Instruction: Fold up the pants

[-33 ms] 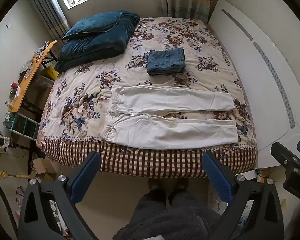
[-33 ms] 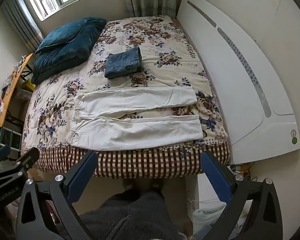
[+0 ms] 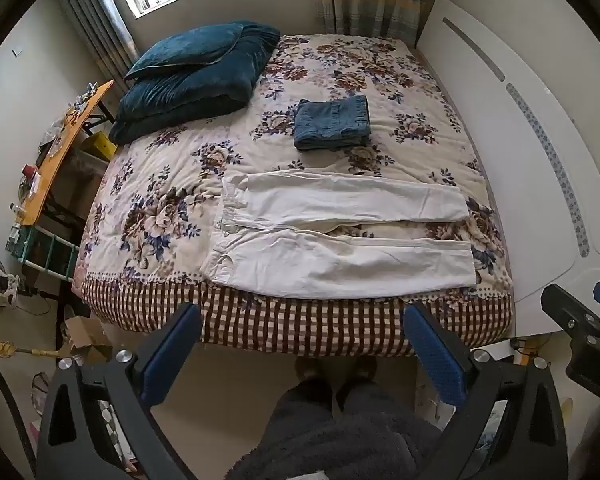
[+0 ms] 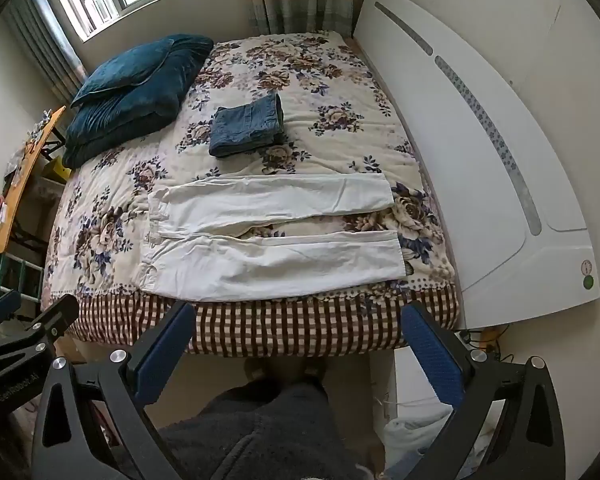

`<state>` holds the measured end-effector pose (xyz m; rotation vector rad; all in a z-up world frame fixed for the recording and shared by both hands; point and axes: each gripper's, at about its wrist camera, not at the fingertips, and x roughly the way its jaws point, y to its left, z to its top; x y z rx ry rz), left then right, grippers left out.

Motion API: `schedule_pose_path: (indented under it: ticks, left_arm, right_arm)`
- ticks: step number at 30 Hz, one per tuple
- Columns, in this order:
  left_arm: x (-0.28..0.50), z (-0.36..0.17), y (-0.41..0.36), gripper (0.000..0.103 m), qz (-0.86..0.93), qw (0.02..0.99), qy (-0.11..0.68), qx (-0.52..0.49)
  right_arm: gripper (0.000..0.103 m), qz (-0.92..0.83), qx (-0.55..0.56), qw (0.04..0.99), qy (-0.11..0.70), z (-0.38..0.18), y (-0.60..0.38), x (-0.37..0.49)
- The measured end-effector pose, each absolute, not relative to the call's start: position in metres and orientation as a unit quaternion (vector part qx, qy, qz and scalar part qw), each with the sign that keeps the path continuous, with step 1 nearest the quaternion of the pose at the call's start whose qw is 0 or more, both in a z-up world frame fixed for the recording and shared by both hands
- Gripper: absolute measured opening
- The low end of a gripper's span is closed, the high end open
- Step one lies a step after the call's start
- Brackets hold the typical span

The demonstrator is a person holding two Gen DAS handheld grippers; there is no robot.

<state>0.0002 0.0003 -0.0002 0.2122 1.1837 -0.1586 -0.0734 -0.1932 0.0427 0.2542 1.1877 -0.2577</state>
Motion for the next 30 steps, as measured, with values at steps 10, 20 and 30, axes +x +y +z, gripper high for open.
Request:
schedule_pose_path:
  ticks: [10,20,30]
  left_arm:
    - [0.0,-0.001,-0.003,0.103,-0.07,0.825,0.552,0.101]
    - [-0.002,0.001,0.0,0.103,-0.075,0.824,0.552,0.099]
    - [0.004,0.015,-0.001,0.103,-0.072,0.828,0.547,0.095]
  right_arm:
    - [0.103,-0.126,0.102,0.814,0.558,0.044,-0.192,-0.072]
    - [0.103,-0.125,0.098,0.814,0.558,0.043,-0.189,-0.074]
    - [0.103,-0.123,0.096,0.817,0.556,0.048,-0.192,-0.076]
